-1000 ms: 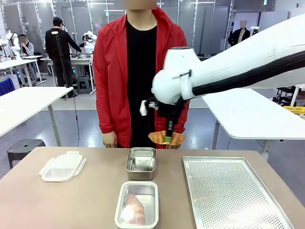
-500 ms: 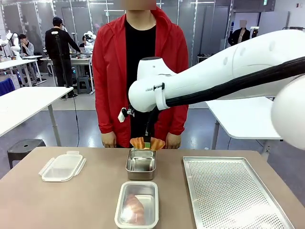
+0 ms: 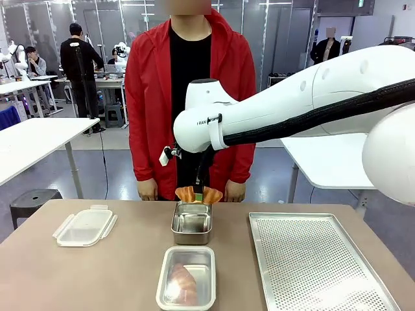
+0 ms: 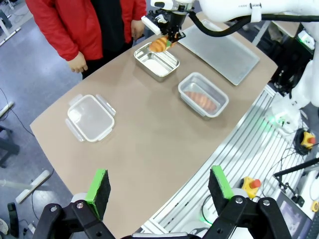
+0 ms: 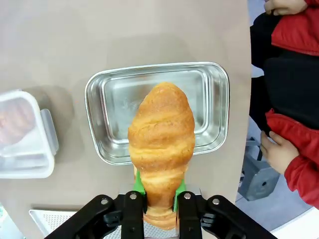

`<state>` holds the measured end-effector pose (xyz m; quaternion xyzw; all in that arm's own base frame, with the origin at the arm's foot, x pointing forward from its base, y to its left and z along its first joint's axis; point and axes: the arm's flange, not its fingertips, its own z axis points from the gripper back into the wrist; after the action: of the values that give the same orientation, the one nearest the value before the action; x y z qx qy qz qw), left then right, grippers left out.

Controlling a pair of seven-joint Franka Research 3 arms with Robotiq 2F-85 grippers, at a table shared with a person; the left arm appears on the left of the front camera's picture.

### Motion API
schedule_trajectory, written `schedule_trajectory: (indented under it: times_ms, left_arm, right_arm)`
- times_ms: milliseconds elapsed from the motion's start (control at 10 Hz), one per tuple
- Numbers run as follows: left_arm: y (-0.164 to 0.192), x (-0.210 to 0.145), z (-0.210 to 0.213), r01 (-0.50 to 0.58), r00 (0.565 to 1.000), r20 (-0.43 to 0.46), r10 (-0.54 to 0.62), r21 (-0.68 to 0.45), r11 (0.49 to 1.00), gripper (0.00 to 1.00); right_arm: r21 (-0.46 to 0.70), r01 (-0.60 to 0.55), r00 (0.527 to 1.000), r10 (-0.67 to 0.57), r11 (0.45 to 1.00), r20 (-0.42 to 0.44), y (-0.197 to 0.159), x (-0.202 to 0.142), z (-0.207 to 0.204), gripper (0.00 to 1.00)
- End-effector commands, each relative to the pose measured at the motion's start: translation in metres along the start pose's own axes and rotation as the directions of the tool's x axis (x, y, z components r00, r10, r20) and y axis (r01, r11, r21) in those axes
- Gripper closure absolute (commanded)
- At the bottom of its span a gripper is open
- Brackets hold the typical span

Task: Place the bread into the airtight container.
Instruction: Pick up a Butter Roll and place it into an empty Airtight Container.

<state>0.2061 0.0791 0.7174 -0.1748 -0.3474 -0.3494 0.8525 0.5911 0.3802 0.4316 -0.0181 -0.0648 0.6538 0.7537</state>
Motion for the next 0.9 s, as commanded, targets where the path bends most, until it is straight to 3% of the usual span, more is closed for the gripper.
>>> schedule_trajectory:
  times_ms: [0, 200, 300, 400, 600, 700, 800]
  left_arm:
    - [0.0, 0.002, 0.001, 0.0, 1.0, -0.004, 0.0, 0.003, 1.0, 0.0]
    - [0.0, 0.002, 0.001, 0.0, 1.0, -0.004, 0.0, 0.003, 1.0, 0.0]
    - [0.0, 0.002, 0.001, 0.0, 1.0, -0.004, 0.0, 0.003, 1.0, 0.0]
    - [0.0, 0.002, 0.001, 0.0, 1.0, -0.004, 0.0, 0.003, 1.0, 0.0]
    - [0.0, 0.002, 0.001, 0.0, 1.0, -0.004, 0.0, 0.003, 1.0, 0.0]
    - [0.0, 0.002, 0.001, 0.0, 1.0, -0.004, 0.0, 0.003, 1.0, 0.0]
    - [0.0, 0.002, 0.001, 0.0, 1.0, -0.004, 0.0, 0.003, 1.0, 0.0]
  right_arm:
    - [-0.002, -0.006, 1.0, 0.006, 1.0, -0.009, 0.004, -0.005, 0.003, 0.76]
    - [0.0, 0.0, 1.0, 0.0, 1.0, 0.0, 0.0, 0.0, 0.0, 0.76]
    - [-0.019, 0.244, 0.97, -0.244, 0.97, -0.011, -0.014, 0.004, -0.01, 0.76]
    - [0.059, 0.443, 0.897, -0.441, 0.895, -0.035, -0.016, 0.008, -0.016, 0.76]
    - [0.036, 0.686, 0.727, -0.681, 0.727, -0.087, -0.013, 0.008, -0.02, 0.76]
    - [0.012, 0.783, 0.62, -0.779, 0.622, -0.092, -0.008, 0.008, -0.015, 0.76]
    - [-0.03, 0.876, 0.478, -0.875, 0.481, -0.079, -0.003, 0.007, -0.01, 0.76]
